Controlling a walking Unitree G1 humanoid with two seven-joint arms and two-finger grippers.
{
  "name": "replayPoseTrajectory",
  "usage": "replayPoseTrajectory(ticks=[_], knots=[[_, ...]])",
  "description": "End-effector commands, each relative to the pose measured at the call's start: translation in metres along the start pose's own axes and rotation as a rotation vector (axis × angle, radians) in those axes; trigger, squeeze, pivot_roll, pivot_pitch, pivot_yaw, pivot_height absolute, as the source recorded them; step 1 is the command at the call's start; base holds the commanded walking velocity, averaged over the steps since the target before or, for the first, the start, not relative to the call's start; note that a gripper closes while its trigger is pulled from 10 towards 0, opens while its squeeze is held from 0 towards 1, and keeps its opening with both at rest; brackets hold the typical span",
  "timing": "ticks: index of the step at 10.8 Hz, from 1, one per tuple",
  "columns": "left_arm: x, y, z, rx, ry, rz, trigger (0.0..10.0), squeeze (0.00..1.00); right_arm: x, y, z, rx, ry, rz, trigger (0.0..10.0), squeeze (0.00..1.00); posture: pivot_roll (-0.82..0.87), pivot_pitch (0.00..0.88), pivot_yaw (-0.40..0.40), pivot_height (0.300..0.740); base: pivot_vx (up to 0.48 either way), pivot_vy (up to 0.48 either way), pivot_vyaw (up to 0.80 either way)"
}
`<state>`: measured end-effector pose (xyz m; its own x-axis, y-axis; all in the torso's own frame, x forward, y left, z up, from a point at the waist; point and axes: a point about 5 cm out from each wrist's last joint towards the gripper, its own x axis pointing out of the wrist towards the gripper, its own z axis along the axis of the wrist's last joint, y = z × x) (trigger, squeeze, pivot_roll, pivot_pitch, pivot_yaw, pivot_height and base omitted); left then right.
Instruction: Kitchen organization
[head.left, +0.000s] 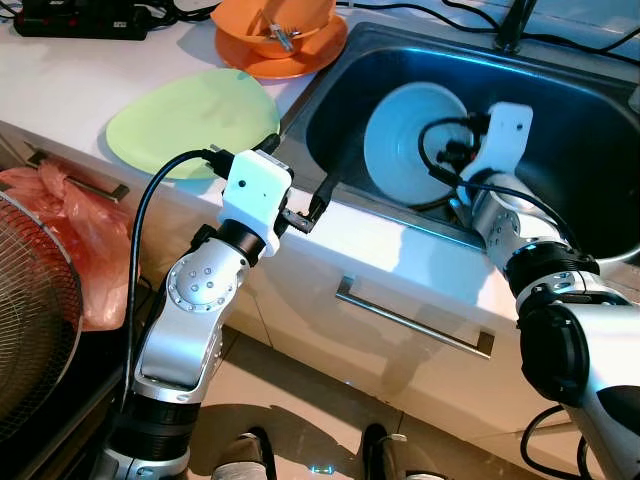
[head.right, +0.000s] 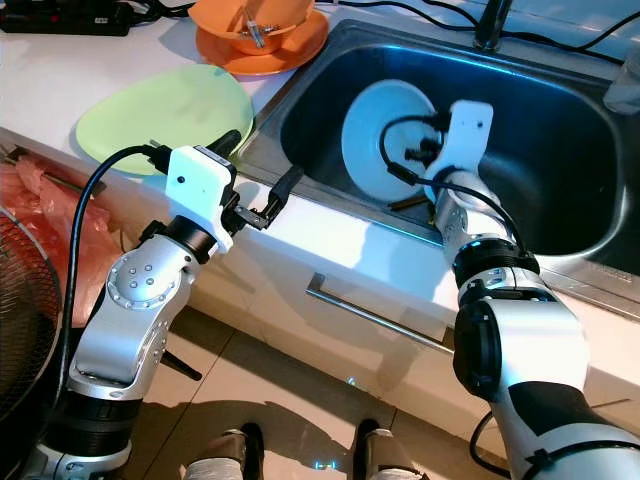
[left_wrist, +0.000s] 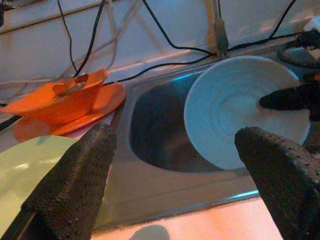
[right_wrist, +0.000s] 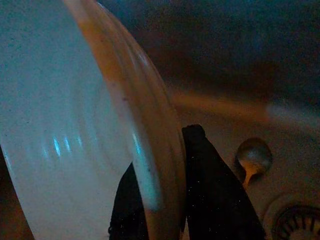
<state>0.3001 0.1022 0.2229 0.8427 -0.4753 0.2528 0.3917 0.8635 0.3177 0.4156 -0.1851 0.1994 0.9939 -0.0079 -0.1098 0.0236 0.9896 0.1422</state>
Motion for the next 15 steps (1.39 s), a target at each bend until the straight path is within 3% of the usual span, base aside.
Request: replayPoseTrajectory(ticks=[1, 2, 3, 7, 8, 11, 13, 15], knots=[[-0.003, -0.003, 0.002, -0.003, 0.0, -0.021, 10.0, 1.0, 0.002, -0.002, 0.016, 0.019, -0.032, -0.013, 10.0, 0.0, 0.09, 0.215, 0.033, 0.74, 0.0, 0.0, 0.0], [-0.003, -0.003, 0.002, -0.004, 0.002, -0.022, 10.0, 1.0, 0.002, -0.003, 0.016, 0.016, -0.031, -0.021, 10.0, 0.0, 0.1, 0.216, 0.034, 0.74, 0.0, 0.0, 0.0], [-0.003, -0.004, 0.002, -0.006, 0.01, -0.03, 10.0, 1.0, 0.0, -0.017, 0.014, 0.066, -0.016, -0.085, 10.0, 0.0, 0.1, 0.219, 0.039, 0.74, 0.0, 0.0, 0.0], [-0.003, -0.006, 0.002, -0.014, 0.024, -0.049, 10.0, 1.0, -0.005, -0.042, 0.005, 0.165, 0.03, -0.187, 10.0, 0.0, 0.1, 0.223, 0.048, 0.74, 0.0, 0.0, 0.0], [-0.003, -0.006, 0.002, -0.015, 0.026, -0.049, 10.0, 1.0, -0.006, -0.043, 0.004, 0.17, 0.034, -0.19, 10.0, 0.0, 0.1, 0.225, 0.047, 0.74, 0.0, 0.0, 0.0], [-0.001, -0.004, 0.008, -0.074, 0.003, -0.058, 10.0, 1.0, -0.003, -0.031, 0.003, 0.399, 0.042, -0.136, 10.0, 0.0, 0.11, 0.23, 0.047, 0.74, 0.0, 0.0, 0.0], [0.0, -0.006, 0.008, -0.171, 0.019, -0.074, 10.0, 0.99, -0.003, -0.028, -0.002, 0.574, 0.043, -0.146, 10.0, 0.0, 0.11, 0.229, 0.064, 0.74, 0.0, 0.0, 0.0], [0.002, -0.004, 0.01, -0.177, 0.018, -0.081, 10.0, 0.87, -0.003, -0.027, -0.006, 0.618, 0.05, -0.168, 10.0, 0.0, 0.12, 0.227, 0.069, 0.74, 0.0, 0.0, 0.0]])
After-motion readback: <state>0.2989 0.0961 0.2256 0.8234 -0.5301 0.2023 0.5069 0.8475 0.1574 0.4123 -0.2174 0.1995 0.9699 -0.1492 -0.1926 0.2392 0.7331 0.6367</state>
